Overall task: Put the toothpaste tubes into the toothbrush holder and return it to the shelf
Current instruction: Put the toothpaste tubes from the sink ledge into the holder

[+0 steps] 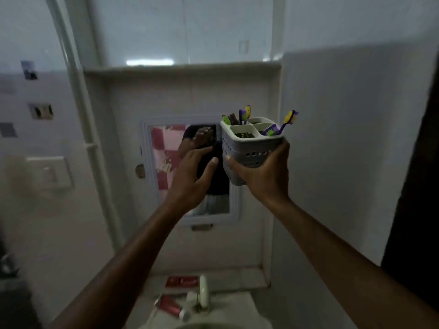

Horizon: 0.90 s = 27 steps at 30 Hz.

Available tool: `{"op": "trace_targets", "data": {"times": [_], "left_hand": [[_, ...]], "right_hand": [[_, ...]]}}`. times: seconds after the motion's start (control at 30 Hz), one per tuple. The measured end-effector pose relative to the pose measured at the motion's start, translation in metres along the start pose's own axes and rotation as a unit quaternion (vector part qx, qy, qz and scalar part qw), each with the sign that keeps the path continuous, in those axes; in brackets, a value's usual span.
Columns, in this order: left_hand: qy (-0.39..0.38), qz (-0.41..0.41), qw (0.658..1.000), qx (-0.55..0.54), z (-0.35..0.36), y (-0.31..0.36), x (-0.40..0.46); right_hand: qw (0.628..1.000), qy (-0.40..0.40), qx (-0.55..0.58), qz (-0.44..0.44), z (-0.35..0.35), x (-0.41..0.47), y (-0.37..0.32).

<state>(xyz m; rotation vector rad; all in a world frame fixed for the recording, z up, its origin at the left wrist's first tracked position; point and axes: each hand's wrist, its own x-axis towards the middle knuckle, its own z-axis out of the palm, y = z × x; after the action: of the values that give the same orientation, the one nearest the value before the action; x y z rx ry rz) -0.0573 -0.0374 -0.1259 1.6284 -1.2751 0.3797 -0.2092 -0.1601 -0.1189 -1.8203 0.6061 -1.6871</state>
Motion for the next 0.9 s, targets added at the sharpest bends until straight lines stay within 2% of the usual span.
{"op": "trace_targets", "data": {"times": [0.17, 0.4, 0.5, 0.7, 0.9], "left_hand": [[-0.024, -0.094, 0.995, -0.005, 0.013, -0.048, -0.106], [-0.085, -0.254, 0.963, -0.028, 0.032, -0.117, -0.23], [-0.096, -0.284, 0.953, -0.047, 0.047, -0.143, -0.268], [-0.167, -0.35, 0.919, -0.077, 0.077, -0.212, -0.325], [-0.241, -0.395, 0.886, -0.039, 0.104, -0.301, -0.364]], "right_hand": [[0.997, -0.065, 0.001, 0.049, -0.002, -0.084, 0.055], [0.974, -0.132, -0.057, 0.178, 0.001, -0.204, 0.13], [0.962, -0.145, -0.082, 0.214, 0.006, -0.248, 0.156], [0.927, -0.161, -0.176, 0.288, 0.028, -0.316, 0.192], [0.884, -0.15, -0.225, 0.381, 0.053, -0.366, 0.231]]}}
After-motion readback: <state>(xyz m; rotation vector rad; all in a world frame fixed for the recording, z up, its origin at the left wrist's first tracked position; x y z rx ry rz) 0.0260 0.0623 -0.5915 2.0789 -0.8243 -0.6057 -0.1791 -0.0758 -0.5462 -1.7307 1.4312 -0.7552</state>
